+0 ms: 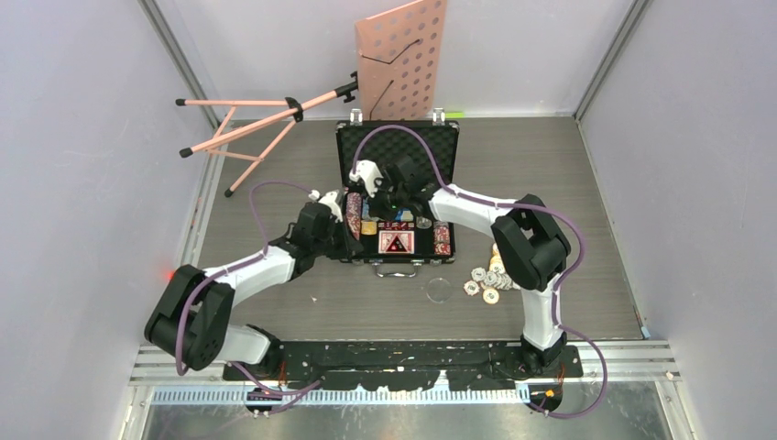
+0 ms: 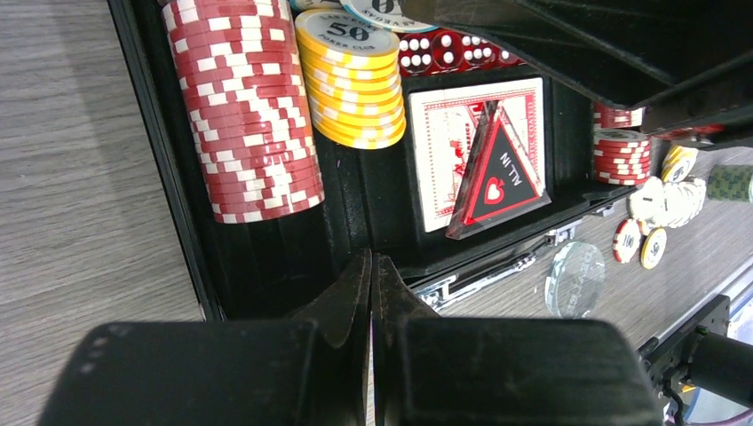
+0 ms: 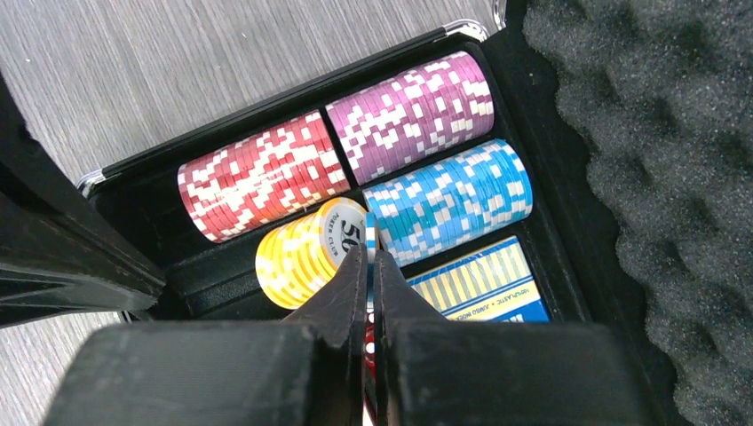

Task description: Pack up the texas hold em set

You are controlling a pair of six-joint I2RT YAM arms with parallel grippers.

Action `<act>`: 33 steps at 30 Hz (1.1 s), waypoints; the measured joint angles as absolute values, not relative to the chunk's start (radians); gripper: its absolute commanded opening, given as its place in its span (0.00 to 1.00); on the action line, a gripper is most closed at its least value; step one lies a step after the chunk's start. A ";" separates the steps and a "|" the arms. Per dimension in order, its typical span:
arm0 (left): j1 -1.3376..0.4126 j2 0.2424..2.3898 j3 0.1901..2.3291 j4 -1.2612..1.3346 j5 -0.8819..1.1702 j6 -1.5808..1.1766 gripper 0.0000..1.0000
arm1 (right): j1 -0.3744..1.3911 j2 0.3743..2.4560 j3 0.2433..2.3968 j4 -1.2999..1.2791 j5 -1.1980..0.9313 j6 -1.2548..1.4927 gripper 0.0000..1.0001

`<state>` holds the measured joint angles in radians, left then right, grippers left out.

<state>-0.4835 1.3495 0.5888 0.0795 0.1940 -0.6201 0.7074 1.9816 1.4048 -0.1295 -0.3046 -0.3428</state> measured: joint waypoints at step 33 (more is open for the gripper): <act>-0.551 1.536 0.707 0.162 0.033 -0.585 0.00 | 0.670 1.834 1.238 0.090 -0.320 -0.096 0.32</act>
<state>-0.5507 1.5360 0.7071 0.1623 0.0334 -0.5850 0.6704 1.8336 1.2385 0.0902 -0.3202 -0.0956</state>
